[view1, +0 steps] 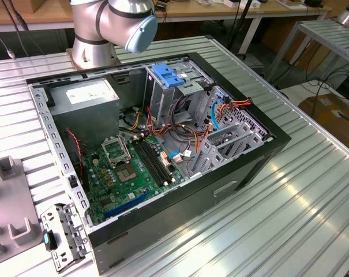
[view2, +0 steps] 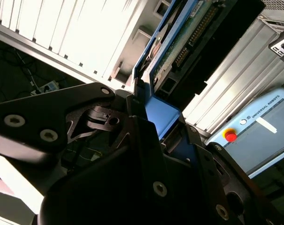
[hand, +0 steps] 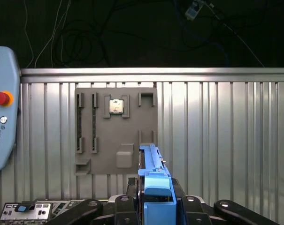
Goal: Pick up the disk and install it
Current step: 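Pick up the disk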
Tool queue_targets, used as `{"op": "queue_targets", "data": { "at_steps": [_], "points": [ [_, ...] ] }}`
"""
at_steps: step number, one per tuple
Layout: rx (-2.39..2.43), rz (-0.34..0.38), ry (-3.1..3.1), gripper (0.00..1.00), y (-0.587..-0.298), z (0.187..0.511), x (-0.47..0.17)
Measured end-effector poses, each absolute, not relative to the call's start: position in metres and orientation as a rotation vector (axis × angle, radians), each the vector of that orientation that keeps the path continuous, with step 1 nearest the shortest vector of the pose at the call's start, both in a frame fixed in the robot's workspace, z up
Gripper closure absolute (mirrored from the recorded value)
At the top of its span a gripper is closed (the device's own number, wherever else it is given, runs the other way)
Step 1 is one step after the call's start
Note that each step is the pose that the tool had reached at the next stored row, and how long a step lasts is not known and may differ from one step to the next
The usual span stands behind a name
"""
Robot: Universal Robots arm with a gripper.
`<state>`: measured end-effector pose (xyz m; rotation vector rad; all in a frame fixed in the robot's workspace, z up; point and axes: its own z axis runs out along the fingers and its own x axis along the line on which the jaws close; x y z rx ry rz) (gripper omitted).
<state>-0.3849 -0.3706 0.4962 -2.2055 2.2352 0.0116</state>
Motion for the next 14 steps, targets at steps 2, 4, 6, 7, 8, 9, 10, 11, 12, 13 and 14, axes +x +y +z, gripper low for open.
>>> {"op": "queue_targets", "data": {
  "at_steps": [2,4,6,7,8,9,10,11,12,13,14],
  "points": [
    [-2.206,0.012,2.235,0.63,-0.3707,0.4962,-0.3849],
    [-2.205,0.012,2.235,0.63,-0.3711,0.4962,-0.3849],
    [-2.206,0.012,2.235,0.63,-0.3715,0.4962,-0.3849],
    [-2.206,0.012,2.235,0.63,-0.3715,0.4962,-0.3849],
    [-2.206,0.012,2.235,0.63,-0.3716,0.4962,-0.3849],
    [-2.206,0.012,2.235,0.63,-0.3716,0.4962,-0.3849],
    [-2.206,0.012,2.235,0.63,-0.3716,0.4962,-0.3849],
    [-2.206,0.012,2.235,0.63,-0.3717,0.4962,-0.3849],
    [-2.205,0.012,2.235,0.63,-0.3717,0.4962,-0.3849],
    [-2.205,0.012,2.235,0.63,-0.3717,0.4962,-0.3849],
    [-2.206,0.012,2.235,0.63,-0.3718,0.4962,-0.3847]
  ]
}}
